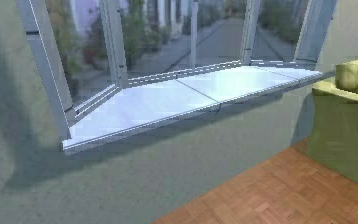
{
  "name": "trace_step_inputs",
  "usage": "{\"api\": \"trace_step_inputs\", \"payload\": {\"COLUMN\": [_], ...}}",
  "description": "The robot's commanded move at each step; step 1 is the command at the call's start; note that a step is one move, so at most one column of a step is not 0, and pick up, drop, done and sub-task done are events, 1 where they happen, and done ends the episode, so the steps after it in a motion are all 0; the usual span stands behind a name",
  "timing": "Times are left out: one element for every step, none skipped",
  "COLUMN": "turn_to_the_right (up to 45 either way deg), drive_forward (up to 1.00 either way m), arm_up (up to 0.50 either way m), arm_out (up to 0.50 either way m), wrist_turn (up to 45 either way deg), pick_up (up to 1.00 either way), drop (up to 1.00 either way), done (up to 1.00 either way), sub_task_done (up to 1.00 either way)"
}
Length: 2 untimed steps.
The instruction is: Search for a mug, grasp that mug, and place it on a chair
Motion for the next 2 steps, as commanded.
{"api": "trace_step_inputs", "payload": {"turn_to_the_right": [0.0,0.0], "drive_forward": [0.00,0.00], "arm_up": [0.10,0.00], "arm_out": [0.00,-0.08], "wrist_turn": [0.0,0.0], "pick_up": [0.00,0.00], "drop": [0.00,0.00], "done": [0.00,0.00], "sub_task_done": [0.00,0.00]}}
